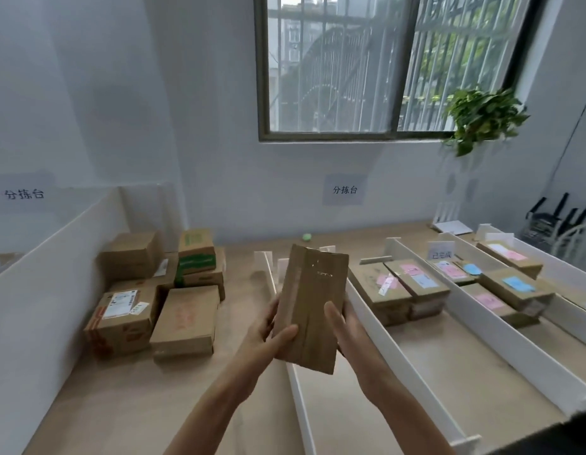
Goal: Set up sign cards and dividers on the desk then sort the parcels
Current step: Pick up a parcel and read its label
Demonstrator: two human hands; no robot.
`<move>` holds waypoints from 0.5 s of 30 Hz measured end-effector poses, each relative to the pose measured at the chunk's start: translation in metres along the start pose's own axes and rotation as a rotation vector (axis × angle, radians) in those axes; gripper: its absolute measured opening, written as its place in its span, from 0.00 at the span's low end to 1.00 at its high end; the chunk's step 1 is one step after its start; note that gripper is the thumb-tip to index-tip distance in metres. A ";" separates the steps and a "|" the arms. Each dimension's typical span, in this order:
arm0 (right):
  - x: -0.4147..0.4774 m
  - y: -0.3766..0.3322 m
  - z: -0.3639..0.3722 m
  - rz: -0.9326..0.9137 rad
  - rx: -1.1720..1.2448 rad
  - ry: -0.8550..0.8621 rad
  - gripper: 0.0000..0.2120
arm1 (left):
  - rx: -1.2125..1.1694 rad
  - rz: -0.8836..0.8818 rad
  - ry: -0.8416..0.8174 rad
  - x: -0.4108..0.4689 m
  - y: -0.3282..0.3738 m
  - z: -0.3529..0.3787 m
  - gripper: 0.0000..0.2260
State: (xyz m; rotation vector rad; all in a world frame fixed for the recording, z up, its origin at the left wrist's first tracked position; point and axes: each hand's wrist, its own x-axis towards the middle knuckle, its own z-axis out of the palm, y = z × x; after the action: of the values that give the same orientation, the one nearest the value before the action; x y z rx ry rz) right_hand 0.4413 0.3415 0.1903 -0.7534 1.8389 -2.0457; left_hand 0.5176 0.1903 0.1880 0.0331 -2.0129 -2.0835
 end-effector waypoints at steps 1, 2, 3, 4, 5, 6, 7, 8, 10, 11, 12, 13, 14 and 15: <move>-0.002 -0.004 -0.001 0.013 0.020 0.013 0.24 | 0.033 0.046 0.010 0.000 0.003 0.004 0.24; -0.002 -0.006 -0.005 0.024 0.058 0.061 0.24 | 0.064 0.097 0.022 -0.001 0.005 0.006 0.21; -0.003 -0.008 -0.011 0.030 0.113 0.116 0.24 | 0.095 0.153 0.035 -0.001 0.008 0.005 0.17; -0.004 -0.010 -0.017 0.044 0.168 0.148 0.23 | 0.118 0.208 0.043 -0.003 0.011 0.003 0.14; -0.007 -0.013 -0.022 0.065 0.224 0.148 0.22 | 0.114 0.251 0.044 -0.004 0.012 0.000 0.12; -0.008 -0.013 -0.026 0.080 0.269 0.129 0.21 | 0.119 0.288 0.043 -0.005 0.013 -0.003 0.13; -0.010 -0.015 -0.027 0.080 0.306 0.102 0.19 | 0.152 0.319 0.063 -0.005 0.012 -0.006 0.15; -0.013 -0.014 -0.028 0.073 0.322 0.072 0.19 | 0.198 0.337 0.092 -0.003 0.010 -0.009 0.19; -0.016 -0.014 -0.025 0.055 0.335 0.034 0.21 | 0.192 0.277 0.130 -0.001 0.009 -0.013 0.29; -0.017 -0.013 -0.023 0.044 0.333 0.022 0.22 | 0.127 0.218 0.108 0.000 0.010 -0.014 0.34; -0.017 -0.011 -0.023 0.041 0.322 0.009 0.22 | 0.052 0.164 0.061 0.001 0.010 -0.014 0.36; -0.017 -0.009 -0.022 0.055 0.305 0.003 0.23 | -0.009 0.109 0.004 0.001 0.009 -0.015 0.37; -0.017 -0.006 -0.022 0.079 0.284 -0.004 0.23 | -0.065 0.039 -0.052 0.000 0.009 -0.013 0.37; -0.018 -0.003 -0.022 0.107 0.257 -0.014 0.23 | -0.122 -0.048 -0.096 -0.002 0.008 -0.012 0.36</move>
State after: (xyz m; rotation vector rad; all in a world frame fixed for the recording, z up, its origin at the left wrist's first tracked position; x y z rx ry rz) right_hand 0.4445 0.3698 0.1889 -0.5849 1.5335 -2.1453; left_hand 0.5226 0.1787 0.1949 -0.0423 -1.9520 -2.2744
